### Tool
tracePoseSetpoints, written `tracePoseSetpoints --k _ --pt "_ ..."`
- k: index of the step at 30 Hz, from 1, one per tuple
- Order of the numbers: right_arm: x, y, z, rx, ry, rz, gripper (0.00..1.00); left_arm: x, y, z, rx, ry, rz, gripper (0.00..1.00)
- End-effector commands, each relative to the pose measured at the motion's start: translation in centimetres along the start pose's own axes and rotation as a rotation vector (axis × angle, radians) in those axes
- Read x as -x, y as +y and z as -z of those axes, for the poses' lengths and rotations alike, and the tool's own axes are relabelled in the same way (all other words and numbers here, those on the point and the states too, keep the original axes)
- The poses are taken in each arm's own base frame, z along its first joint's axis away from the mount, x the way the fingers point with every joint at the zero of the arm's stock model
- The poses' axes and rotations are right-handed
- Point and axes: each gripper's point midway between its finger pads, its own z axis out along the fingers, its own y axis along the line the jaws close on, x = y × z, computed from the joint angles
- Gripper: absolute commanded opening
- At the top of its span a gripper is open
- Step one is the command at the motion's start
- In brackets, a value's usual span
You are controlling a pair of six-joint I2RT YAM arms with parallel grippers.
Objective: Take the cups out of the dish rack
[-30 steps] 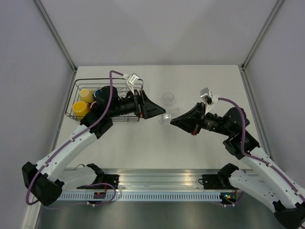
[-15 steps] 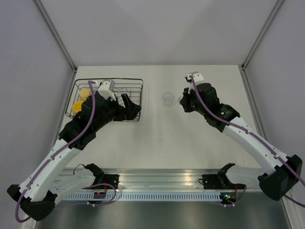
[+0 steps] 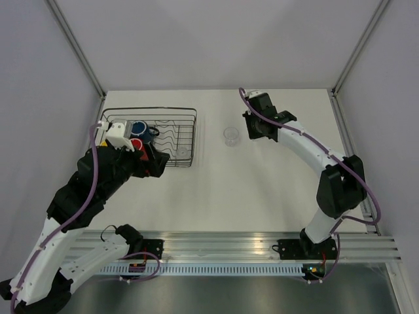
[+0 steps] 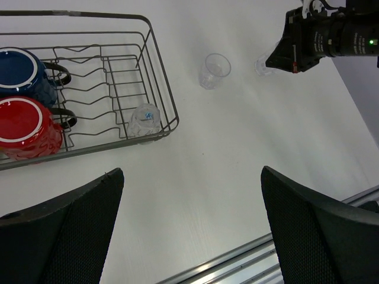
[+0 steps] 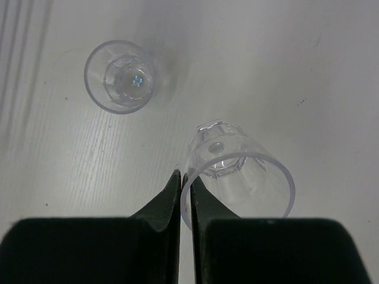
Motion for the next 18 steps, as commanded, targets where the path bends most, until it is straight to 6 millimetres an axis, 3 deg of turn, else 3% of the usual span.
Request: tracePoseSetpoints --k 1,2,8,13,18 --pt "1.3 -0.2 -1.3 -0.007 0.003 0.031 0.01 -0.1 0.9 0.9 0.027 0.003 -0.065 1.00" --pt "0.6 -0.2 -2.6 -0.012 0.032 0.035 0.00 -0.1 1.0 0.9 0.030 0.002 -0.068 1.00" --pt "0.1 0.2 -5.9 -0.016 0.083 0.052 0.00 -0.9 1.5 0.8 0.042 0.014 -0.083 1.00" --pt "0.0 0.6 -7.7 -0.011 0.115 0.072 0.01 -1.8 1.9 0.3 0.056 0.038 -0.090 1.00" --pt "-1.4 0.9 -9.4 -0.003 0.180 0.088 0.04 -2.3 2.2 0.1 0.070 0.047 -0.093 1.00"
